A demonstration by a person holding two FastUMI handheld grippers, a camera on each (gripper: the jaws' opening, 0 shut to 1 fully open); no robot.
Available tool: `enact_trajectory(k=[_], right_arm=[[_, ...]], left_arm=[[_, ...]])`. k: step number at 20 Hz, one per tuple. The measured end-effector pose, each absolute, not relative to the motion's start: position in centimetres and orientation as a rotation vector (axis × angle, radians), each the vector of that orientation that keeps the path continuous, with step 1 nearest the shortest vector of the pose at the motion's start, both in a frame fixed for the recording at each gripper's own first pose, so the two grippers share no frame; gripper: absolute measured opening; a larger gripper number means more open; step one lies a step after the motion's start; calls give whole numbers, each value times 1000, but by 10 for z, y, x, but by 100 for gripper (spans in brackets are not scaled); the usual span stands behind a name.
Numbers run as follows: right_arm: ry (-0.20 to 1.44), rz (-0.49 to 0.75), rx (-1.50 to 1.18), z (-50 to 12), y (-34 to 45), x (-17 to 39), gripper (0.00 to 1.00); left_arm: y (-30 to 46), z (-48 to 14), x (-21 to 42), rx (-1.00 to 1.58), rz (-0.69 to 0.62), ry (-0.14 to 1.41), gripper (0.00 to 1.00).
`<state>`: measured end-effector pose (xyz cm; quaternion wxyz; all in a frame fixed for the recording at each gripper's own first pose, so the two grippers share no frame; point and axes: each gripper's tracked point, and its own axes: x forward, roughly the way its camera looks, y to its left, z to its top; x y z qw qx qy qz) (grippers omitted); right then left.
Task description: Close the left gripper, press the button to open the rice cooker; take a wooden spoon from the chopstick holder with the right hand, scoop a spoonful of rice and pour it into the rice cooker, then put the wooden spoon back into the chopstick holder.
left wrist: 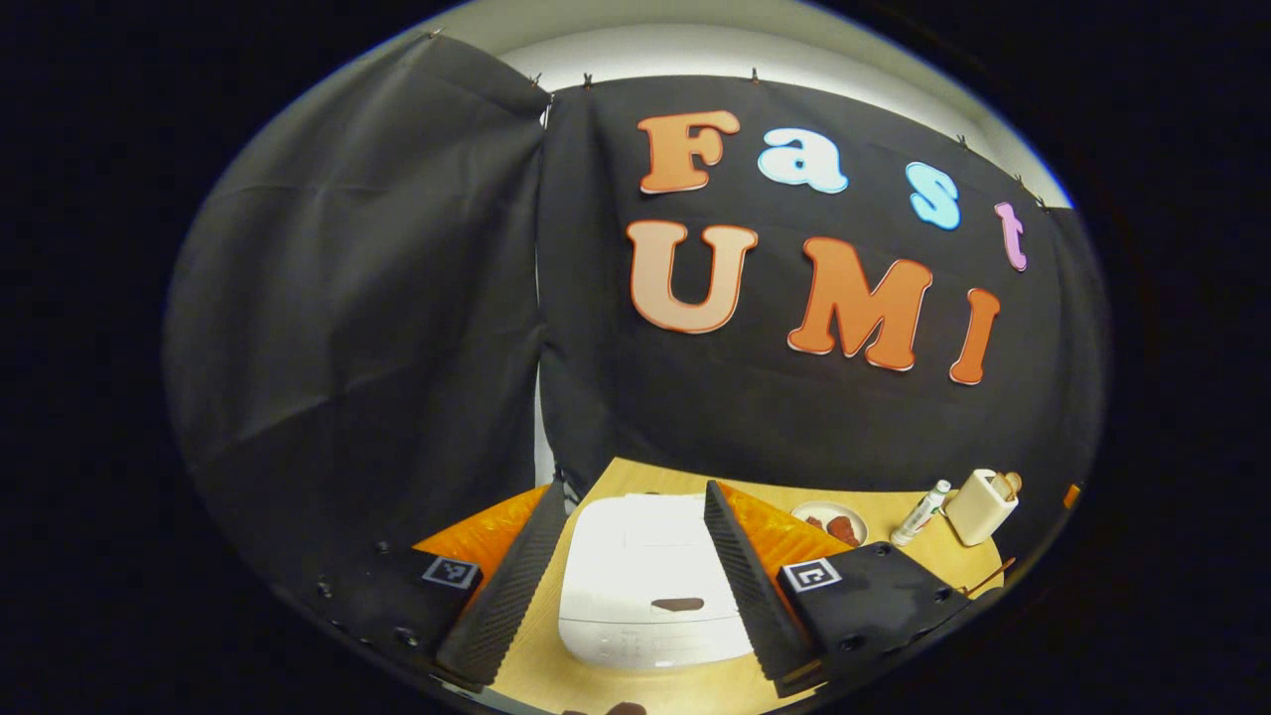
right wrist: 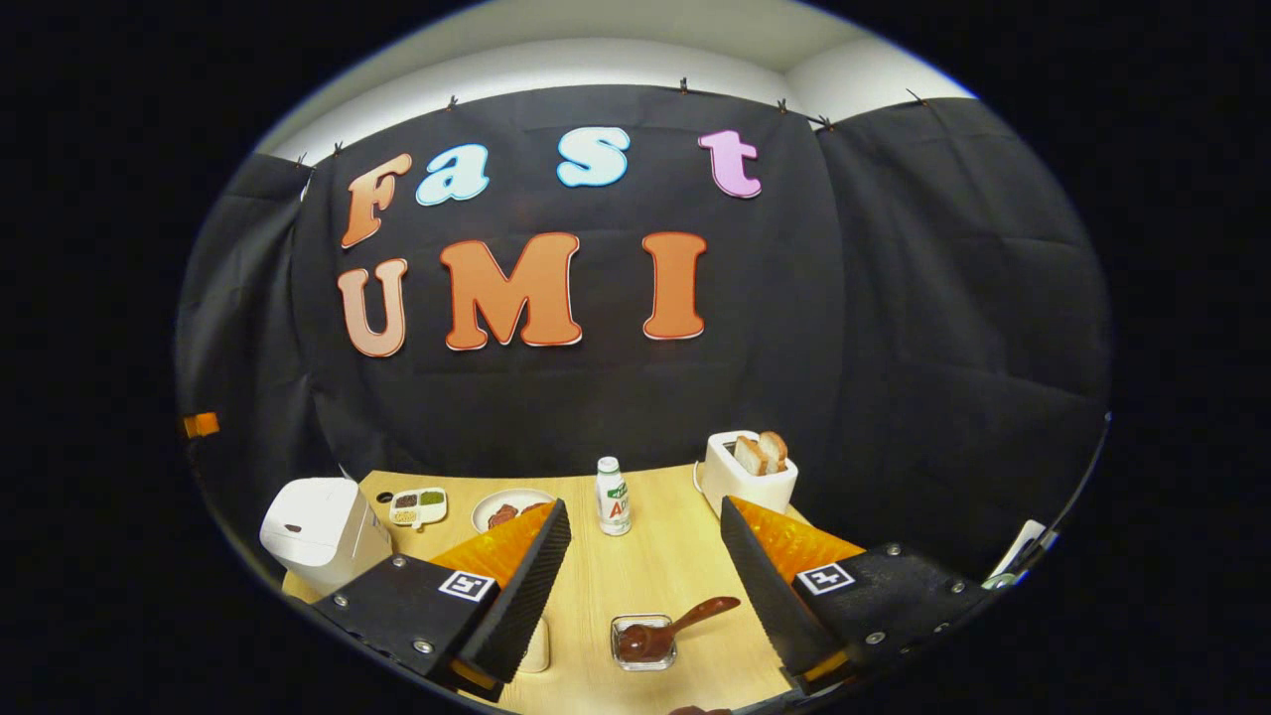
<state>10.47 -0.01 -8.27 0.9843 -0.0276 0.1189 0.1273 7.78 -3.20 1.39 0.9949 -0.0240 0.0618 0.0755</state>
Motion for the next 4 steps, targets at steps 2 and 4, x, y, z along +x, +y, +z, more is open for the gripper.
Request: enact_trajectory(k=[2, 4], right_arm=[[207, 265, -41, -61, -4, 103, 95], [179, 274, -31, -43, -8, 99, 95]], left_arm=[[-46, 44, 72, -25, 135, 67, 100], [-53, 69, 58, 2, 137, 19, 99]])
